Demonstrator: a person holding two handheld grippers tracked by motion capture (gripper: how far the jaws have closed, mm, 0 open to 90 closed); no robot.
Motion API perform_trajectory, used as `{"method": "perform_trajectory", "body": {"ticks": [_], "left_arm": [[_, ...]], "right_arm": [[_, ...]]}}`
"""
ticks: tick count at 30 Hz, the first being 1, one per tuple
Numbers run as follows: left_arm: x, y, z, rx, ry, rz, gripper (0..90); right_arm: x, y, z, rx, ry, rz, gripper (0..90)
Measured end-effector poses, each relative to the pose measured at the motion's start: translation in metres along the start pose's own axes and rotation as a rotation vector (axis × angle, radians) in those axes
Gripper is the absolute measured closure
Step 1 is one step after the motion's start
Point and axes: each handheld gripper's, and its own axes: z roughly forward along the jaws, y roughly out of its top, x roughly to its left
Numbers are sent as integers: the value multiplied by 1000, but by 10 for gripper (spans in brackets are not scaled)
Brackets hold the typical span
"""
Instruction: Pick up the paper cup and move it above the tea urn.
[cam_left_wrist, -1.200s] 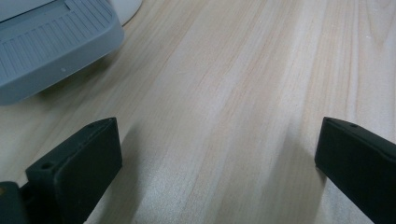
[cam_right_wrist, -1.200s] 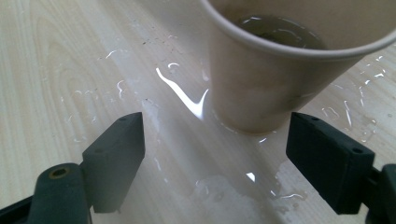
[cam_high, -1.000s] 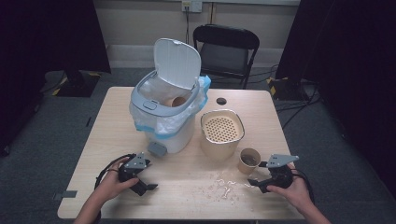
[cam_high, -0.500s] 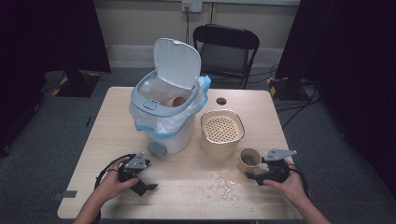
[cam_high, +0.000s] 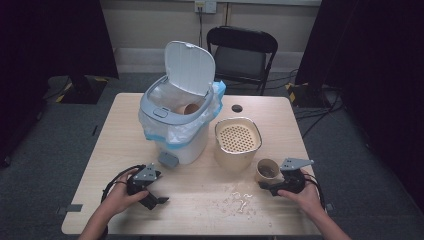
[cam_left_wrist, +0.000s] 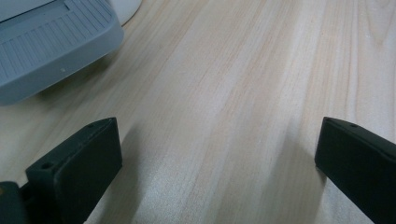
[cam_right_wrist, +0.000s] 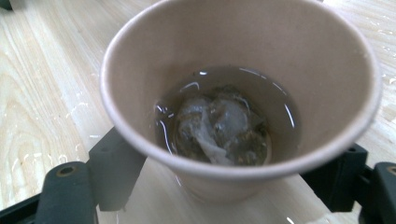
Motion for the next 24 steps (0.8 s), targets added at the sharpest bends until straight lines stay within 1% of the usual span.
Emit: {"method": "perform_trajectory", "body": {"ticks": [5, 14, 20, 24], "left_arm": [[0, 0, 0, 0, -1, 2, 0], [0, 0, 0, 0, -1, 1, 0], [0, 0, 0, 0, -2, 4, 0], [0, 0, 0, 1, -3, 5, 0]], "right_arm": [[-1, -1, 4, -24, 6, 20, 256], [-2, -1, 7, -40, -4, 13, 280], [-2, -3, 6, -58, -5, 18, 299], [-2, -2, 6, -57, -11, 15, 313]]}}
